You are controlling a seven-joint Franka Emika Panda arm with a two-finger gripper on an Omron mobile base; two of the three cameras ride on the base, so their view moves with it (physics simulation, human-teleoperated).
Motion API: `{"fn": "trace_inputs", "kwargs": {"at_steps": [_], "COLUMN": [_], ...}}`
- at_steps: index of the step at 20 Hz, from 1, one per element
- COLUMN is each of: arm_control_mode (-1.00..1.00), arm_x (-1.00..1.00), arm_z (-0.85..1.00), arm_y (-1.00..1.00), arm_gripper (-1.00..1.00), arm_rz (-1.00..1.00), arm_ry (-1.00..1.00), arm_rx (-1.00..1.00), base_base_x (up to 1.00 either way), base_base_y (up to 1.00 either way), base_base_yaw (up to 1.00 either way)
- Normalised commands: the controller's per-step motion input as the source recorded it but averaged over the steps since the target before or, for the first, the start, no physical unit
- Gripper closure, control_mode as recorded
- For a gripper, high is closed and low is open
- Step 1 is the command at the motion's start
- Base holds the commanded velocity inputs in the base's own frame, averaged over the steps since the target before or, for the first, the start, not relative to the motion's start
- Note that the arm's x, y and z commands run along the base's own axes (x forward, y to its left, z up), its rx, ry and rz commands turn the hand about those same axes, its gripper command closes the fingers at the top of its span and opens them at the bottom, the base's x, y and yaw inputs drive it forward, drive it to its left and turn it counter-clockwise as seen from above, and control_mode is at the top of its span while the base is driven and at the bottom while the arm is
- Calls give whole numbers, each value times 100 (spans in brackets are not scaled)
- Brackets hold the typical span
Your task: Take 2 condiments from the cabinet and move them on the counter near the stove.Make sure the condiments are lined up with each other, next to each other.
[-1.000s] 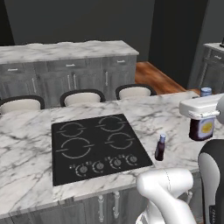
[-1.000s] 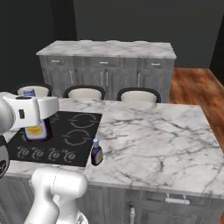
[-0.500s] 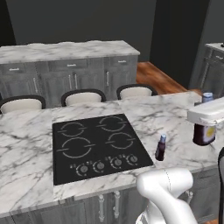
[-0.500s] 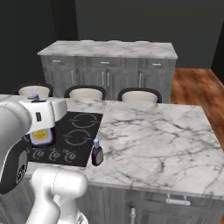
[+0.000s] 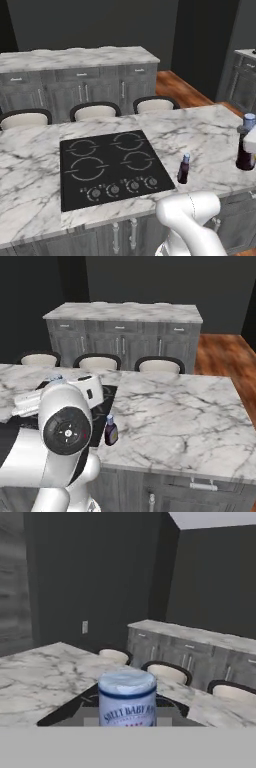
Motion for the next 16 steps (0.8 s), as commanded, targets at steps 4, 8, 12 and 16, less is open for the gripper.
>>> {"fn": "trace_inputs", "kwargs": {"at_steps": [4,8,12,16], "arm_control_mode": [-100,-100,-100,-100], "arm_x": [17,36,56,52], "arm_z": [-36,-19,-43,-52], "arm_y": [-62,-70,-43,-34], "arm_gripper": [100,100,100,100], "arm_rz": [37,31,25,27], "arm_ry": [-25,2,13,13], "arm_rx": [3,11,15,12], "base_base_x": [0,0,0,0], "base_base_y": [0,0,0,0], "base_base_yaw": [0,0,0,0]}}
